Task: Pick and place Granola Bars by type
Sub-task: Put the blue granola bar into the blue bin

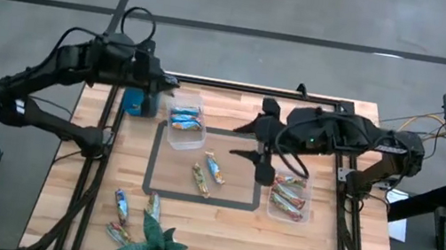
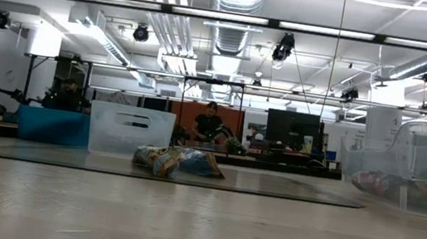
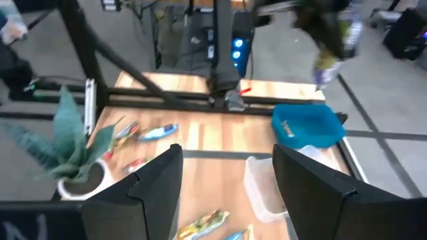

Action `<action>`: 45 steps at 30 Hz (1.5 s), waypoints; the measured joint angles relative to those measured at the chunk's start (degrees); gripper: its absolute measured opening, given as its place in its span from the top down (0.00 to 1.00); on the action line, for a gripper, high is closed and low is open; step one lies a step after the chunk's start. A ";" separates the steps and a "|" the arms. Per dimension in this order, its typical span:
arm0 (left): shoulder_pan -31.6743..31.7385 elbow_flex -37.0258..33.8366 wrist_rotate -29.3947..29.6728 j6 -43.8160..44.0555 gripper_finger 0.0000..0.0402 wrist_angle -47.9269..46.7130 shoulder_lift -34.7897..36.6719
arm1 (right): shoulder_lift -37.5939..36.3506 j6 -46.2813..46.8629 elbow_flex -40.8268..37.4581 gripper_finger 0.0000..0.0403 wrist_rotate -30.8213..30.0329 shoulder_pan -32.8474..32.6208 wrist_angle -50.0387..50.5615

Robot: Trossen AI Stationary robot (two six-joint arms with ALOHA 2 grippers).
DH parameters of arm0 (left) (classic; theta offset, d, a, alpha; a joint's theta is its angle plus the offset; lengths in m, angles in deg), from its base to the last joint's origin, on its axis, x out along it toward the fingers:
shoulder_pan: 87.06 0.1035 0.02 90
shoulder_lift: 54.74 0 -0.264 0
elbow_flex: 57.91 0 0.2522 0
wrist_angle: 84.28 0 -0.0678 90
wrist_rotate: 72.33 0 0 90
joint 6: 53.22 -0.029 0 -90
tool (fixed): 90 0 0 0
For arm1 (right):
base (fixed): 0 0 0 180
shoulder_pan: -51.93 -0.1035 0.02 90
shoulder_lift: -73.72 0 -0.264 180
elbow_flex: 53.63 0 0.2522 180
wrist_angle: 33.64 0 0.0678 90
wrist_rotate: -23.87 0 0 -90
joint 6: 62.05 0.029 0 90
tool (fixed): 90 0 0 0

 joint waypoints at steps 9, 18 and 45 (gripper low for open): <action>15.82 -0.05 -1.83 -6.96 0.98 -10.91 -3.71 | -0.16 1.68 -0.20 0.44 -0.06 -4.87 3.85; 24.86 -3.92 -2.33 -9.99 0.98 -13.80 -10.21 | -0.74 3.90 -0.75 0.44 -0.66 -7.88 5.25; 33.55 -31.10 1.37 -28.79 0.98 -2.47 -11.49 | -0.85 9.03 -0.97 0.44 -0.67 -9.59 8.60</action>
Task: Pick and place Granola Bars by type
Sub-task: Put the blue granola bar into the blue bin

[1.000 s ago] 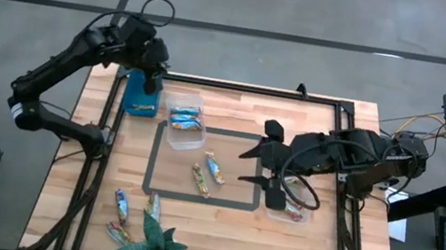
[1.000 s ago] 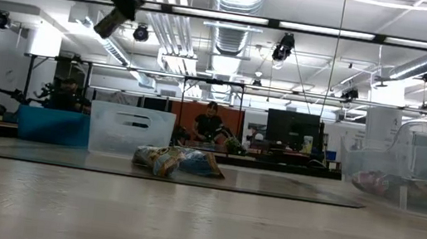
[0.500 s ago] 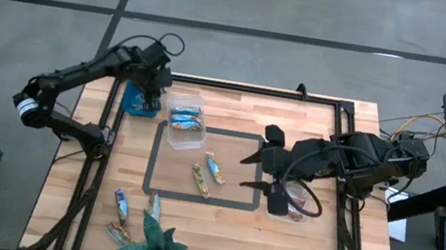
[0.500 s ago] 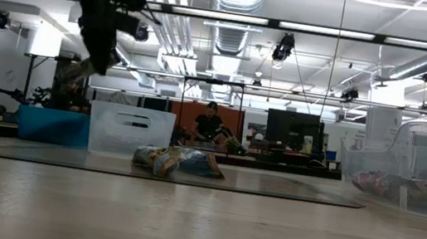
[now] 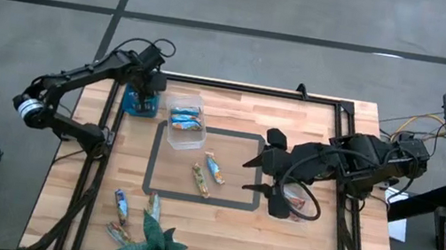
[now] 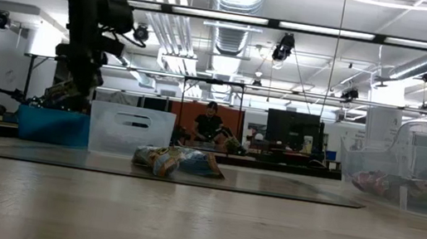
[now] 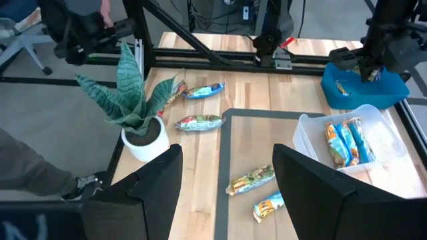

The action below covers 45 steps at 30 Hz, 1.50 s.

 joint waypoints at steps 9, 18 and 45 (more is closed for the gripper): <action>3.92 -2.20 -1.14 -3.50 0.98 4.04 -1.30 | 0.00 0.40 -0.92 0.44 -0.02 0.00 -0.07; 4.98 -2.23 -2.51 -2.44 0.98 7.09 -7.04 | -0.01 1.82 -3.18 0.44 -0.02 0.00 -0.51; 9.74 -8.93 -4.97 -0.33 0.98 12.95 -8.37 | -1.09 -1.38 -3.56 0.44 -3.48 1.16 -0.44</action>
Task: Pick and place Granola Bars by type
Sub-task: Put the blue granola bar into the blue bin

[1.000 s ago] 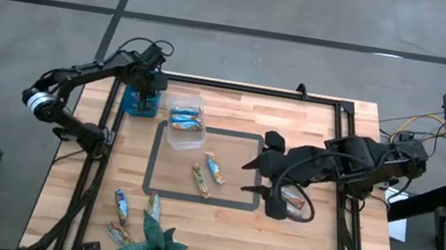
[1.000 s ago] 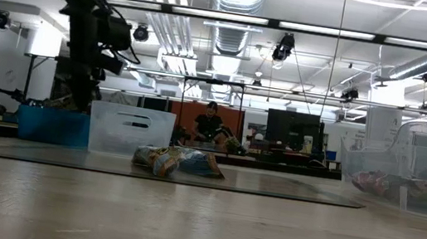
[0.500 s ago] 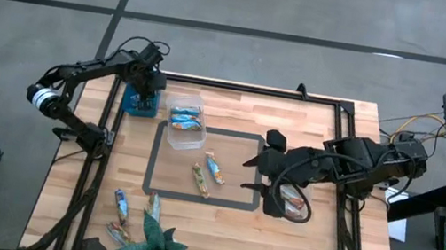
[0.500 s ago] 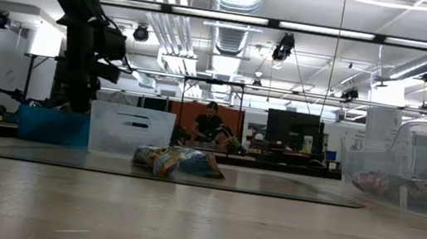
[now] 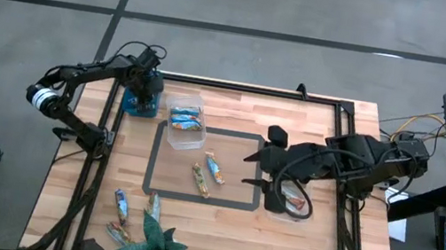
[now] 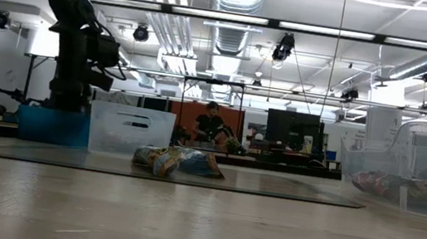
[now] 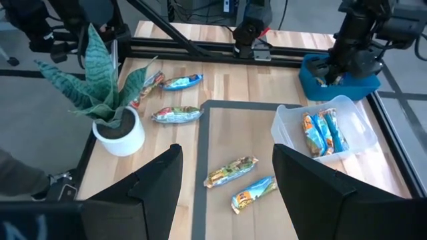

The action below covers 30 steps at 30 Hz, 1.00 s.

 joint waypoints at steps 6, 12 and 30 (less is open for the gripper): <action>0.14 0.01 1.16 0.57 0.92 -0.14 -0.02 | -0.04 -0.15 0.00 0.44 0.00 0.31 0.00; 0.12 0.03 1.37 2.78 0.83 -0.44 0.40 | -0.04 -0.17 0.00 0.44 0.00 0.28 0.00; -0.51 9.55 -0.05 19.63 0.47 -9.23 13.38 | -0.07 -3.59 0.00 0.44 -0.07 0.28 -0.11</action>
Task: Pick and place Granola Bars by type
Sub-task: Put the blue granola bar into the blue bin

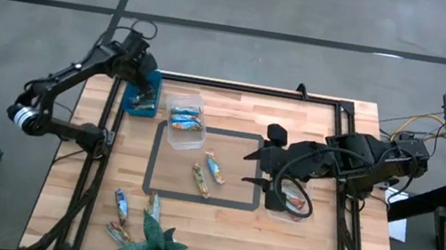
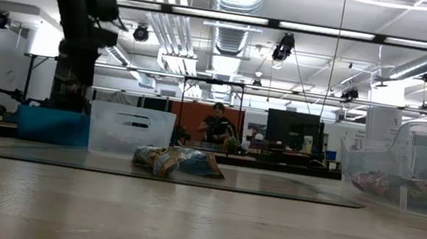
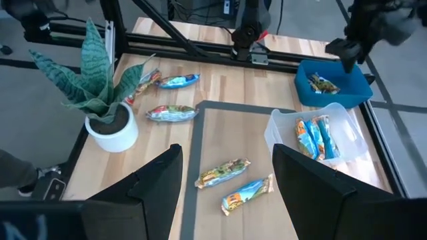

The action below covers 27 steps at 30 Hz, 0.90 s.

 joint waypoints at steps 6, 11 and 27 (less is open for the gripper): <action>-0.46 3.76 0.00 17.23 0.46 -6.65 6.28 | -0.12 -1.26 0.00 0.44 -0.98 0.35 -0.24; -1.51 7.19 -0.84 29.07 0.46 -13.16 10.86 | -1.74 -4.16 -0.43 0.44 -0.28 0.37 -3.68; -6.29 10.90 -6.81 48.94 0.46 -16.70 24.40 | -22.38 -1.95 -20.11 0.44 0.73 0.33 -12.84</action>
